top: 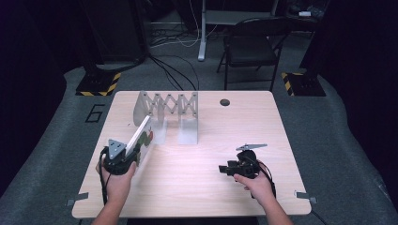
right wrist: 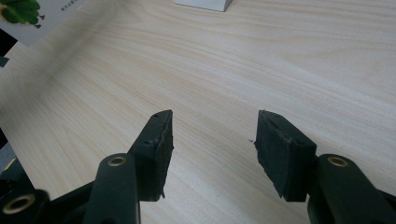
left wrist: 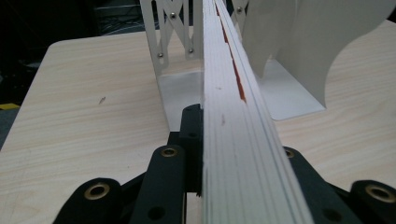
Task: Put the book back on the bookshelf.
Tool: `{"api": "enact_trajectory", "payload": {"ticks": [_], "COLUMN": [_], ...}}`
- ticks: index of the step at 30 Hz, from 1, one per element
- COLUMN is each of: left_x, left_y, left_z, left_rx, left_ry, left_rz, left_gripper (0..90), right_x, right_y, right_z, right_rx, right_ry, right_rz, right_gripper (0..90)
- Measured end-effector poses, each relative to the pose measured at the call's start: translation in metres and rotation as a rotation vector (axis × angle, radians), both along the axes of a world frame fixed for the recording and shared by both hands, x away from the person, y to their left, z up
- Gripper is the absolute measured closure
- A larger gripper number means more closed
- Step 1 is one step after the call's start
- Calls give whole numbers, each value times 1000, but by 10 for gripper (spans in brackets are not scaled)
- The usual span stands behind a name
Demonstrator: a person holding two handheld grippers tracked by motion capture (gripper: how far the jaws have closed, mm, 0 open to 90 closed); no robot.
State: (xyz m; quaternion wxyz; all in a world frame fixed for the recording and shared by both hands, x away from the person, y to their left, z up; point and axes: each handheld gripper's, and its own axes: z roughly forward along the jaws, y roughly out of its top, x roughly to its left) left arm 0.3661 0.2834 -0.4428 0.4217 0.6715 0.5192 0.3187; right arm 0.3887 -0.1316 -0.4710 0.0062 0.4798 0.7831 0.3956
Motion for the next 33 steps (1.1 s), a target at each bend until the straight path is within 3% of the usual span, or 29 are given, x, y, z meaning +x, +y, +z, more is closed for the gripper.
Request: {"api": "enact_trajectory", "payload": {"ticks": [11, 12, 13, 14, 18, 19, 25, 33], "left_x": [36, 39, 41, 43, 49, 50, 56, 63], "left_y": [-7, -7, -6, -8, -10, -9, -12, -14], "left_z": [5, 7, 8, 8, 12, 13, 15, 13], "left_rx": [-1, 5, 24, 9, 2, 17, 6, 21], "left_ry": [9, 12, 21, 14, 15, 22, 19, 30], "left_rz": [66, 71, 67, 75, 81, 73, 81, 80], "left_gripper": [760, 759, 759, 759, 759, 760, 759, 759], "right_x": [0, 1, 0, 1, 1, 1, 1, 3], "right_y": [-5, -5, -5, -5, -2, -2, -1, -2], "right_z": [-1, -1, -1, -2, -2, -2, -2, -3], "right_rx": [4, 5, 5, 5, 5, 4, 4, 3], "right_ry": [-6, -19, 1, -17, 4, 4, -1, -13], "right_rz": [-2, 2, -5, 4, -2, 1, 5, 10], "right_gripper": [463, 463, 463, 463, 463, 463, 463, 463]}}
